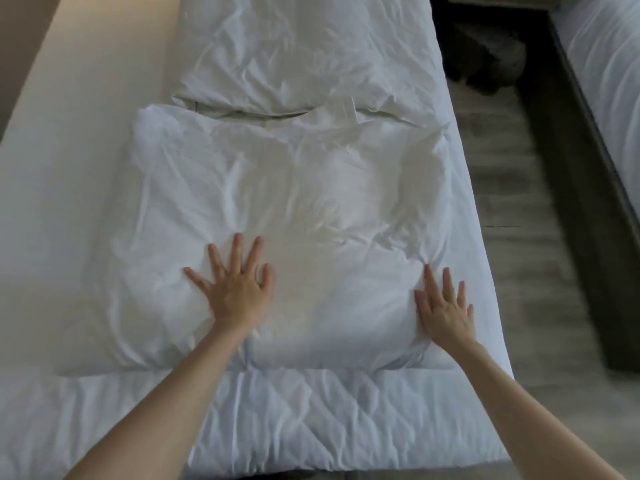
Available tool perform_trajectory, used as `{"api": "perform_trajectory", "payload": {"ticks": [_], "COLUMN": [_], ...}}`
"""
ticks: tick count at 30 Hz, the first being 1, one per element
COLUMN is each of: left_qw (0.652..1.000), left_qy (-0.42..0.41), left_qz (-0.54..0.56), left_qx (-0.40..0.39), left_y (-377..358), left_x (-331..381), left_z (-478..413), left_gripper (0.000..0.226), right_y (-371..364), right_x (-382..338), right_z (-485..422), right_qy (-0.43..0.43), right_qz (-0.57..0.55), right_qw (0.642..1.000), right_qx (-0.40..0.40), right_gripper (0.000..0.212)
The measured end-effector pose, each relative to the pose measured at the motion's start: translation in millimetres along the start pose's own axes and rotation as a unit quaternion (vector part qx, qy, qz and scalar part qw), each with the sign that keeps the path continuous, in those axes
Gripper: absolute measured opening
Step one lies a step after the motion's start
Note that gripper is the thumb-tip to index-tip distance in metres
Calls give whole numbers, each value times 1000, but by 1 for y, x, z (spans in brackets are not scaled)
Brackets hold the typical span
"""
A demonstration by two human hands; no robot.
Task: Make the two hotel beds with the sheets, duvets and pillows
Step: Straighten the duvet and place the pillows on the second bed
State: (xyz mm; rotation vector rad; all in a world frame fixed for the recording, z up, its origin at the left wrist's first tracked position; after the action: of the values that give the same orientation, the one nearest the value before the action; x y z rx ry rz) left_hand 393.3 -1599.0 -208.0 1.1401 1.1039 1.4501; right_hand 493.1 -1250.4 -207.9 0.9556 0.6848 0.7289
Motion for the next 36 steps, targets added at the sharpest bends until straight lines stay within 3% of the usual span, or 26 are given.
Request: {"api": "perform_trajectory", "payload": {"ticks": [3, 7, 15, 24, 36], "left_qw": [998, 993, 997, 969, 930], "left_qy": [41, 66, -71, -225, -342], "left_qz": [-26, -47, 19, 91, 47], "left_qx": [-45, -89, -4, 48, 130], "left_y": [16, 52, 121, 206, 235], "left_x": [-29, -73, -85, -51, 46], "left_z": [2, 27, 131, 266, 354], "left_gripper": [55, 56, 55, 55, 53], "right_y": [17, 34, 64, 88, 143], "right_x": [-17, -45, -78, -68, 25], "right_z": [17, 72, 211, 356, 412], "right_qy": [6, 90, 172, 169, 170], "right_qz": [-18, -13, -46, -90, -43], "right_qw": [1000, 994, 976, 964, 946], "right_qx": [24, 67, 125, 183, 274], "right_gripper": [59, 61, 58, 59, 61]}}
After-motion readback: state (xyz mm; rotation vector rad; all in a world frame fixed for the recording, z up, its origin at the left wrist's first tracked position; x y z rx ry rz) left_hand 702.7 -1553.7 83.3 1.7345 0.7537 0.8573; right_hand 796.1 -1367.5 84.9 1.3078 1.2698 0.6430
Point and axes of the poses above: each hand's wrist, its own z-axis away from the middle knuckle, its own y-axis out of the back of the hand, x = y × z, the point moved 3 cm from there along -z, towards the middle knuckle, and after that the axes turned 10 degrees about x, right-handed, at the moved point
